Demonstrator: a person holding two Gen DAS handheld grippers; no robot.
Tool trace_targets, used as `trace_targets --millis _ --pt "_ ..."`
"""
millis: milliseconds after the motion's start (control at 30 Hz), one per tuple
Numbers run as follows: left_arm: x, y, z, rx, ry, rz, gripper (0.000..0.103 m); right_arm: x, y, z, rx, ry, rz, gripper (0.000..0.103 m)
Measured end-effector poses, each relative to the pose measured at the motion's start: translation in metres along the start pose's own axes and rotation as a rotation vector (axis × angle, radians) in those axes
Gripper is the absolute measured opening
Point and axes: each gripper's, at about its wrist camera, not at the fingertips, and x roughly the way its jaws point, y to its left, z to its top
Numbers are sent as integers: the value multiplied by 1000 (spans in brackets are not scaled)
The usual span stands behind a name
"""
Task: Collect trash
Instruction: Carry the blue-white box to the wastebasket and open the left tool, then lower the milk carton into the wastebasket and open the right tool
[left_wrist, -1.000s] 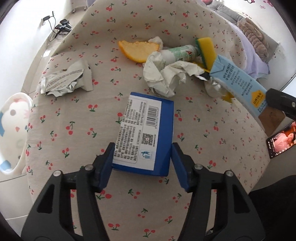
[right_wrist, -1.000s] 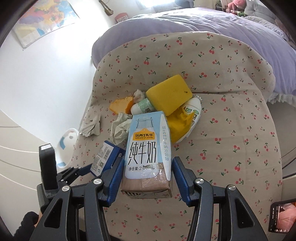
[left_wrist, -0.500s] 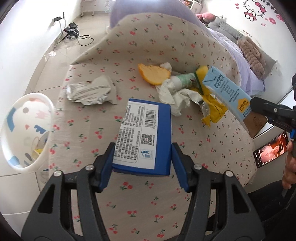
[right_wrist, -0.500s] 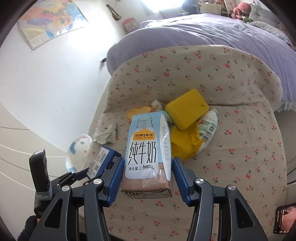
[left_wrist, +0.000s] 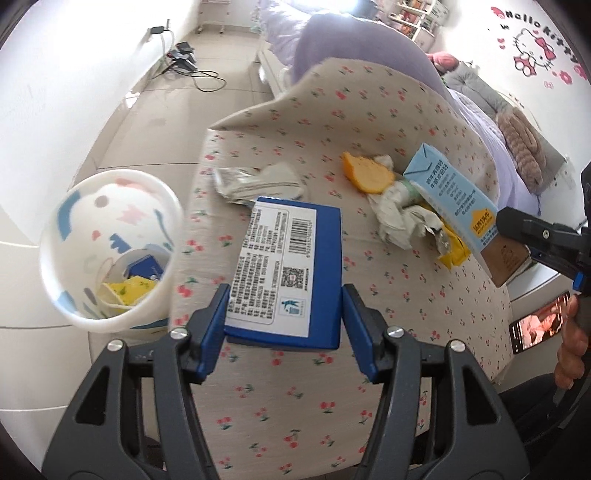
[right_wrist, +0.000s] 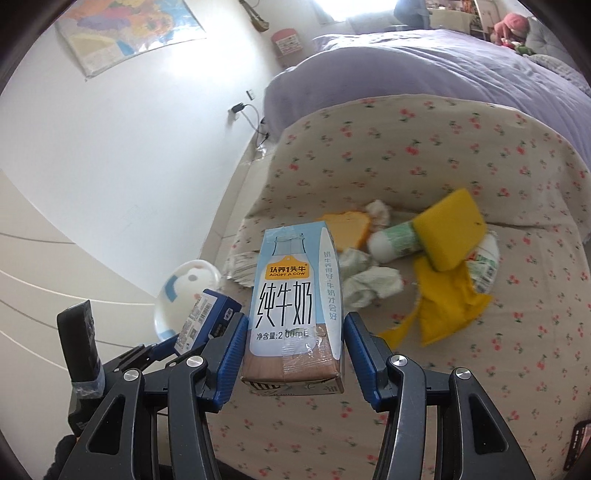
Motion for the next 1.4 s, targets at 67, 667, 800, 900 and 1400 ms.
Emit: trace_targets --millis 67,667,800,900,1400 --pt "-3 8 0 -16 -7 6 60 6 9 1 -7 6 8 55" --pt "-28 85 4 -160 -55 64 61 65 85 6 -80 85 71 55" --pt "-27 101 6 -185 -64 84 61 77 95 8 -88 99 82 55" --pt "-24 112 7 -198 -70 105 60 89 102 9 -86 111 96 55" --pt "-5 148 10 -254 -63 190 60 169 127 18 -51 175 132 55"
